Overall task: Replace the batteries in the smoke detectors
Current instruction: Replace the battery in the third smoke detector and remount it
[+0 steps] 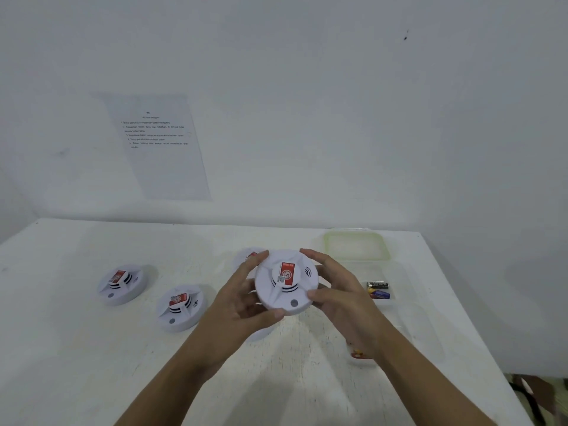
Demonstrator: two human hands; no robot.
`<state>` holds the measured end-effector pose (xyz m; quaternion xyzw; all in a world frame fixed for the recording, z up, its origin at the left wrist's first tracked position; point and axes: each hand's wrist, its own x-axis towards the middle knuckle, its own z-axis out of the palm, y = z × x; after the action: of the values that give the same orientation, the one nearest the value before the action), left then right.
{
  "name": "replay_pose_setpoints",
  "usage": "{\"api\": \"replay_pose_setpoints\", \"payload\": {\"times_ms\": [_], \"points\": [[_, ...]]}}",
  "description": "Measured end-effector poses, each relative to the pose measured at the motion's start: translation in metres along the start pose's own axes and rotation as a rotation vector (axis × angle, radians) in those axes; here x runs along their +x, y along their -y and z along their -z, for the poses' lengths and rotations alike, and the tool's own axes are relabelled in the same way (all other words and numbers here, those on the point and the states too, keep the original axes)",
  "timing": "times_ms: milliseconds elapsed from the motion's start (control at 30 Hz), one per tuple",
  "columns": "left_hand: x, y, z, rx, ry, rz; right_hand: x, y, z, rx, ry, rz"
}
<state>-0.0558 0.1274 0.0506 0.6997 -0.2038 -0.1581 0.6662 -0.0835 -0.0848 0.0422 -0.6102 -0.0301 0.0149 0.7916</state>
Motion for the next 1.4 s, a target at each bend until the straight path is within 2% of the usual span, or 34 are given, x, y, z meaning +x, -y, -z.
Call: {"api": "replay_pose_setpoints", "payload": {"times_ms": [300,467,833,1400], "points": [[-0.006,-0.004,-0.004,0.067,0.017,-0.025,-0.014,0.002,-0.003,-0.202,0.124,0.074],[-0.006,-0.006,-0.001,0.082,0.06,-0.032,-0.017,0.007,-0.004,-0.227,0.172,0.097],[0.001,-0.004,-0.007,0.041,-0.01,-0.045,-0.013,0.001,-0.002,-0.215,0.12,0.105],[0.01,0.003,-0.007,0.127,-0.048,-0.069,-0.008,-0.006,0.002,-0.251,0.111,0.134]]}}
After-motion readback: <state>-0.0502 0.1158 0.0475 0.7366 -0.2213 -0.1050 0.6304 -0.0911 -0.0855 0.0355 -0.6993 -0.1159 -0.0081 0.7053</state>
